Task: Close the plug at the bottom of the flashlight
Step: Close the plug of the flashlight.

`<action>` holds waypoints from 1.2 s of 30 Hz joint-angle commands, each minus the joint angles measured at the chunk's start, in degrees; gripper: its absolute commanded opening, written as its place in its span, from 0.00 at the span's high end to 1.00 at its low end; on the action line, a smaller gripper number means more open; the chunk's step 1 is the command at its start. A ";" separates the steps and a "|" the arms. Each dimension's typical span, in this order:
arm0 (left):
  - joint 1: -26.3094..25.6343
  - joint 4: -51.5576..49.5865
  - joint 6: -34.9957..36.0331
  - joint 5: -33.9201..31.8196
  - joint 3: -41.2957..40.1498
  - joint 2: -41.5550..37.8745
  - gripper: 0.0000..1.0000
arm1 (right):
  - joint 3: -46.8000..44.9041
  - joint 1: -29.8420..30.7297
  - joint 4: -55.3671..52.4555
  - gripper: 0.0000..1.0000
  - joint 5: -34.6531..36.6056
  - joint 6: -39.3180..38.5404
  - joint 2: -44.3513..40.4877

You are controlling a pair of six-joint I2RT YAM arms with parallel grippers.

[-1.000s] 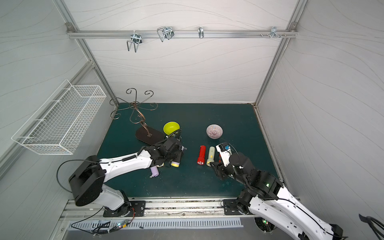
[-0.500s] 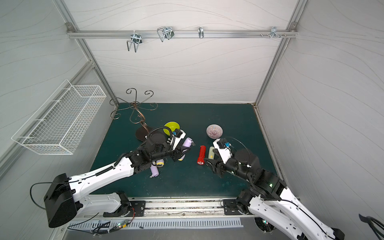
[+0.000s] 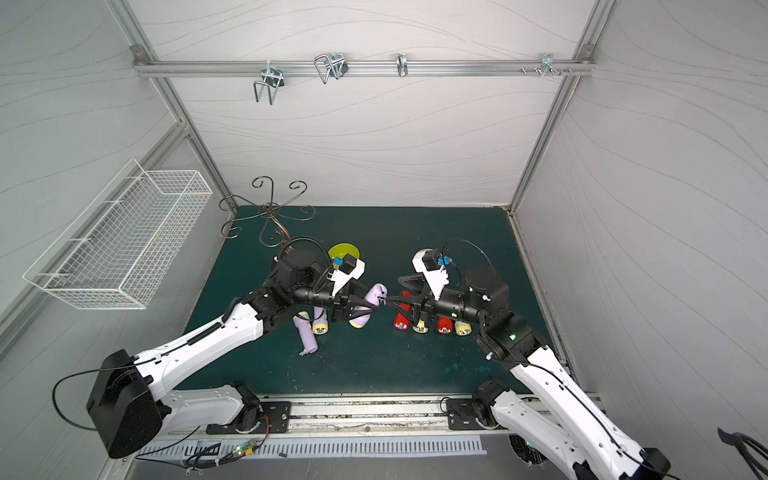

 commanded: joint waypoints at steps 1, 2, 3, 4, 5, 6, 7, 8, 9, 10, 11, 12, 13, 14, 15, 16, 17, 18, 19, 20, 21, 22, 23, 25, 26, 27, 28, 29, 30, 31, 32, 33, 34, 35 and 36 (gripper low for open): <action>0.80 3.40 2.13 10.70 3.32 -2.45 1.00 | -0.63 -0.38 8.63 0.32 -8.23 3.36 0.84; 0.95 2.91 2.53 11.50 3.33 -3.03 1.00 | -0.58 -0.32 9.41 0.34 -9.42 3.77 1.44; 1.08 2.52 2.93 12.10 3.33 -3.49 1.00 | -0.43 -0.40 9.82 0.35 -10.14 4.22 2.05; 1.19 2.19 3.20 12.53 3.33 -4.10 1.00 | -0.22 -0.42 10.19 0.38 -11.19 4.67 2.77; 1.32 1.76 3.59 13.23 3.28 -4.65 1.00 | -0.11 -0.44 10.82 0.39 -12.42 5.01 3.29; 1.39 1.44 4.02 13.80 3.33 -5.06 1.00 | -0.02 -0.43 11.20 0.40 -13.36 5.46 3.71; 1.42 1.11 4.29 14.19 3.33 -5.59 1.00 | 0.13 -0.44 11.45 0.42 -13.84 5.97 4.31; 1.42 0.61 4.71 14.63 3.33 -5.97 1.00 | 0.15 -0.39 11.86 0.43 -14.53 6.32 4.78; 1.42 0.33 5.01 14.88 3.33 -6.25 1.00 | 0.17 -0.44 12.17 0.45 -15.07 6.73 5.15; 1.42 0.13 5.15 14.94 3.29 -6.45 1.00 | 0.29 -0.37 12.52 0.46 -15.47 7.19 5.60; 1.42 -0.10 5.39 14.96 3.24 -6.61 1.00 | 0.40 -0.46 12.76 0.46 -16.01 7.53 5.99; 1.46 -0.27 5.60 14.98 3.20 -6.59 1.00 | 0.50 -0.44 12.98 0.46 -16.46 7.80 6.41; 1.42 -0.33 5.69 15.05 3.24 -6.61 1.00 | 0.72 -0.41 13.31 0.46 -16.98 8.27 6.69; 1.42 -0.41 5.69 15.40 3.33 -6.39 1.00 | 0.94 -0.38 13.69 0.43 -17.79 8.76 7.00; 1.42 -0.63 5.82 15.57 3.41 -6.26 1.00 | 1.26 -0.32 13.90 0.41 -18.49 9.12 7.24; 1.42 -0.89 6.02 15.69 3.58 -6.10 1.00 | 1.72 -0.31 14.19 0.39 -19.43 9.59 7.63; 1.42 -1.33 6.26 15.84 3.63 -5.97 1.00 | 2.20 -0.29 14.22 0.39 -20.36 9.95 7.94; 1.48 -1.73 6.54 15.91 3.84 -5.85 1.00 | 2.62 -0.19 14.22 0.38 -20.96 10.23 8.24; 1.50 -1.86 6.57 15.91 3.99 -5.75 1.00 | 2.94 0.09 14.09 0.38 -21.59 10.35 8.54; 1.50 -2.07 6.66 16.12 4.11 -5.68 1.00 | 3.29 0.46 13.77 0.38 -22.06 10.28 8.77; 1.50 -2.25 6.79 16.28 4.27 -5.57 1.00 | 3.56 0.93 13.26 0.38 -22.23 9.93 9.04; 1.53 -2.44 6.83 16.27 4.34 -5.57 1.00 | 3.90 1.68 12.25 0.38 -22.08 9.20 9.30; 1.50 -2.66 6.92 16.43 4.46 -5.59 1.00 | 4.25 2.40 11.19 0.38 -21.86 8.33 9.62; 1.50 -3.21 7.23 16.44 4.73 -5.60 1.00 | 4.70 3.66 9.67 0.38 -21.34 6.84 10.10; 1.50 -3.36 7.35 16.76 4.78 -5.57 1.00 | 4.73 4.07 9.39 0.38 -21.24 6.39 10.30; 1.50 -3.46 7.38 16.90 4.82 -5.65 1.00 | 4.73 4.33 9.43 0.38 -21.25 6.43 10.48; 1.50 -3.49 7.38 16.99 4.88 -5.61 1.00 | 4.81 4.41 9.52 0.38 -21.30 6.39 10.61; 1.50 -3.50 7.28 17.19 4.91 -5.56 1.00 | 4.82 4.40 9.65 0.39 -21.49 6.45 10.61; 1.50 -3.57 7.28 17.20 5.00 -5.41 1.00 | 4.90 4.41 9.65 0.40 -21.51 6.46 10.70; 1.50 -3.62 7.23 17.25 4.99 -5.43 1.00 | 4.90 4.40 9.74 0.42 -21.52 6.54 10.68; 1.50 -3.69 7.19 17.51 5.13 -5.31 1.00 | 4.97 4.38 9.66 0.44 -21.53 6.52 10.75; 1.50 -3.69 7.19 17.50 5.12 -5.34 1.00 | 4.99 4.36 9.70 0.47 -21.52 6.63 10.76; 1.51 -3.76 7.18 17.68 5.18 -5.37 1.00 | 5.08 4.37 9.87 0.49 -21.62 6.69 10.92; 1.51 -3.73 7.18 17.81 5.25 -5.27 1.00 | 5.21 4.36 9.92 0.50 -21.82 6.82 11.03; 1.51 -3.85 7.18 17.82 5.26 -5.24 1.00 | 5.25 4.36 9.98 0.50 -21.89 6.94 11.11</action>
